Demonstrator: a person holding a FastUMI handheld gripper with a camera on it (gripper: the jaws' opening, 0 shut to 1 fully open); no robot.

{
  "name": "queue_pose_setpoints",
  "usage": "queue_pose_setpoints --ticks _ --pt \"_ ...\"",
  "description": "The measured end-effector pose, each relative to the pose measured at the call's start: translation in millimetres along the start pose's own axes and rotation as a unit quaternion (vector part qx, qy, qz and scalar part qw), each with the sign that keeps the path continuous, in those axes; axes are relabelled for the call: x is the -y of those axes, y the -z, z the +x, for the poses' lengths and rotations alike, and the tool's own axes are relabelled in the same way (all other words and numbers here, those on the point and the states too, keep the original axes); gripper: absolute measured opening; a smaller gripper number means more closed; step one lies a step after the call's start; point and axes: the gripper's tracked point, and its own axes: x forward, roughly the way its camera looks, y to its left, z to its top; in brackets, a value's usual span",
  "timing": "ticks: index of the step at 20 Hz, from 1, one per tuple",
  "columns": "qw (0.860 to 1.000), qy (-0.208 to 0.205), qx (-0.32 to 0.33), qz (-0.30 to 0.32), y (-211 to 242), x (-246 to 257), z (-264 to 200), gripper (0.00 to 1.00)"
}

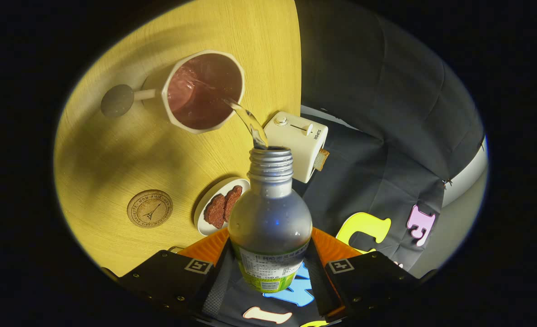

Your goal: Take the bottle from table, then pour the juice into the cup, finally place the bottle on the coaster

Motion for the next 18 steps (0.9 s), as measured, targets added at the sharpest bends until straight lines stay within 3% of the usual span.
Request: queue_pose_setpoints --ticks 18 --pt "0.998 -0.007 0.005 -0.057 -3.0 -5.4 6.3 0.77"
